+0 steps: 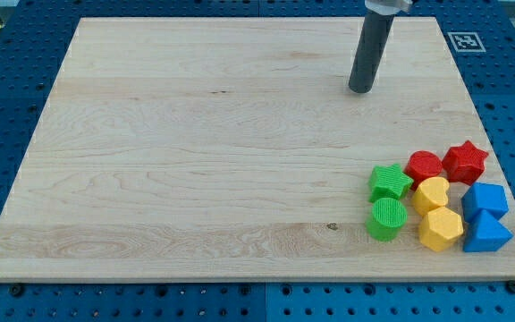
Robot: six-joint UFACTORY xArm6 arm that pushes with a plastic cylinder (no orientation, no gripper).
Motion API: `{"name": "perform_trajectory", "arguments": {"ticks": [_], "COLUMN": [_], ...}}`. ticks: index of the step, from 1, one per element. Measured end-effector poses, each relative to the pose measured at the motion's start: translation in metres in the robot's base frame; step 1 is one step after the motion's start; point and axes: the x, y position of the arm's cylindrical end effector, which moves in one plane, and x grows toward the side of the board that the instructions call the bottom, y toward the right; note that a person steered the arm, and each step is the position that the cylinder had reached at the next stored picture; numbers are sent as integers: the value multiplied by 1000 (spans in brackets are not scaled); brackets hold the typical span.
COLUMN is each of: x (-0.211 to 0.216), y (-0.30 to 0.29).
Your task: Push the red star towards the center side
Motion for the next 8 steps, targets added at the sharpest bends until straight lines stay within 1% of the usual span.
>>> {"name": "perform_trajectory", "arguments": {"ticks": [2, 3, 5, 6, 7, 8], "x": [-8, -9, 71, 117, 154, 160], "y": [10, 65, 182, 201, 189, 184]}}
